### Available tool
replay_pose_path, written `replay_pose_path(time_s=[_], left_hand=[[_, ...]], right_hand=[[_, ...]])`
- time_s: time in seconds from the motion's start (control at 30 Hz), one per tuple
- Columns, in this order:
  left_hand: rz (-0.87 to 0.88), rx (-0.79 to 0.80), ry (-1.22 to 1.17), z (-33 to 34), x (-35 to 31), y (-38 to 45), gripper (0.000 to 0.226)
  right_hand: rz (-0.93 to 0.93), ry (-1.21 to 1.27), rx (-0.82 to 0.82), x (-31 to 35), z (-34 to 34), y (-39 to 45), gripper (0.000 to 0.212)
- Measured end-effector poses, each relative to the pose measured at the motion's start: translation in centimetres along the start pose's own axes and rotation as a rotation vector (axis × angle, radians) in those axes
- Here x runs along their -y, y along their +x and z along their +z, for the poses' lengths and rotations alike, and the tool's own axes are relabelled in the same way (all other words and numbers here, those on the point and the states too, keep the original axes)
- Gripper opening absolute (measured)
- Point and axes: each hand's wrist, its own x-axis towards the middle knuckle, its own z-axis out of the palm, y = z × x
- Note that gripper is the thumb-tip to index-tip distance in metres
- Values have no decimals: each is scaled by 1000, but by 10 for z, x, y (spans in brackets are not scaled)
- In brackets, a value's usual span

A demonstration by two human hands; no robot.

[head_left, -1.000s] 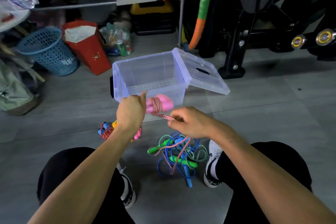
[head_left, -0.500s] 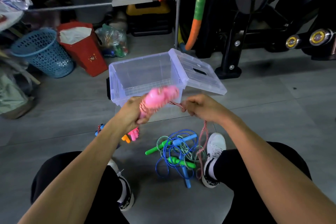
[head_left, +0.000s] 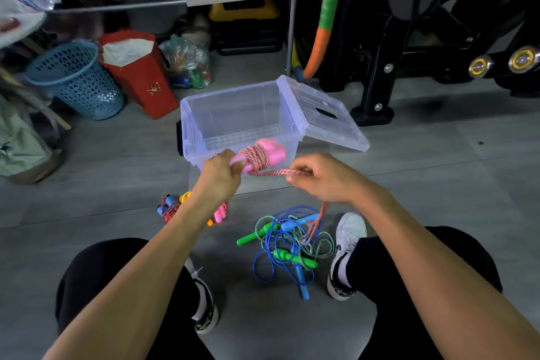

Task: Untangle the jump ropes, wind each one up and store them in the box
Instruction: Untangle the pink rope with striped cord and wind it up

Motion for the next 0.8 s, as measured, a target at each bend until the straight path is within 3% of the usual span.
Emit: replay_pose_path(time_s=[0.07,0.2,0.27,0.43,0.5,0.63,0.8], left_hand=[[153,40,126,4,3,-1,21],[358,207,117,-5,8,-3,30],[428,283,88,-10,9,-8,23],[353,481,-200,-26,-6,-23,27],[329,523,-454,-31,-11,-26,27],[132,341,-976,-39,-13,-24,25],[-267,-15,-1024,-37,-5,-13,16]], right_hand=[[6,41,-52,-4,-10,1,17],[-19,129,-179,-10,-24,4,22],[-24,141,-215,-14,-28,6,22],[-32,165,-270,-25,-22,19,24],[-28,181,-224,-30,-18,21,28],[13,229,-116,-31,-4,21,30],[40,165,11,-15,13,16,36]])
